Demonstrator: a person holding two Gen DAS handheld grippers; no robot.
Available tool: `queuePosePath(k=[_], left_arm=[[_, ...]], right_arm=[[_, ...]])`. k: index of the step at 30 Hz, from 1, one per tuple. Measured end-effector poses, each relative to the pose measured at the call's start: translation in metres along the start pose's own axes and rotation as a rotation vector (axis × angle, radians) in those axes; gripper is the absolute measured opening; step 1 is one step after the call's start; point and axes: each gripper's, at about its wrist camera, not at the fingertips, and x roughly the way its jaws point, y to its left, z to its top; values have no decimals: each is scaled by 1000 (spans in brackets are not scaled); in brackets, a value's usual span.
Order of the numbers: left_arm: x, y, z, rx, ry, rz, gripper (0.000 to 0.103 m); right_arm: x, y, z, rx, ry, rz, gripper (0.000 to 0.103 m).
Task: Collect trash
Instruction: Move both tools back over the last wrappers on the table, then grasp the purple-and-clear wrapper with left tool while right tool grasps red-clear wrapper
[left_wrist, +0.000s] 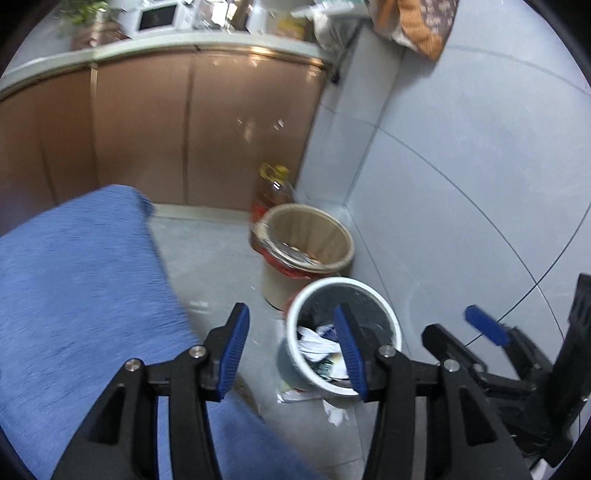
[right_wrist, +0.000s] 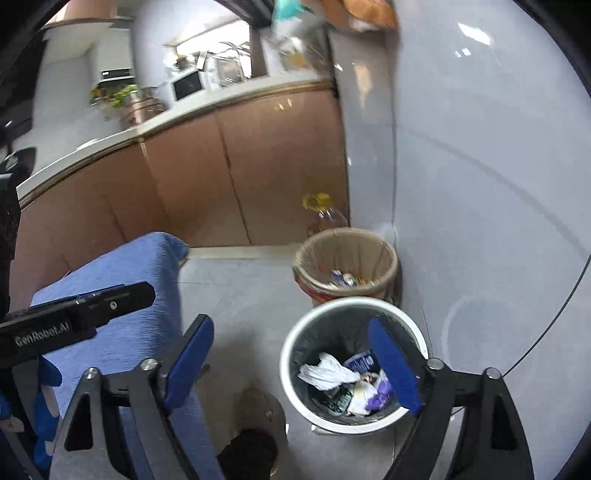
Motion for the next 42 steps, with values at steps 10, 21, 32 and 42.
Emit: queuePosePath(k=[10,21,32,42], left_arm=[[-112,50,-30,-21,-174,165,46],[-210,106,-72,-71,-265,303,46],[-261,207,-113,-223,-270,473,46],[-230,303,-144,-386,-132,507,46]], right_arm=[[-57,75,15,-114,-122,144,103],[-95,142,22,-202,-211,299,103],[-92,208,22,-276,-158,454,103],[-15,300,-2,-459,40,575,103]])
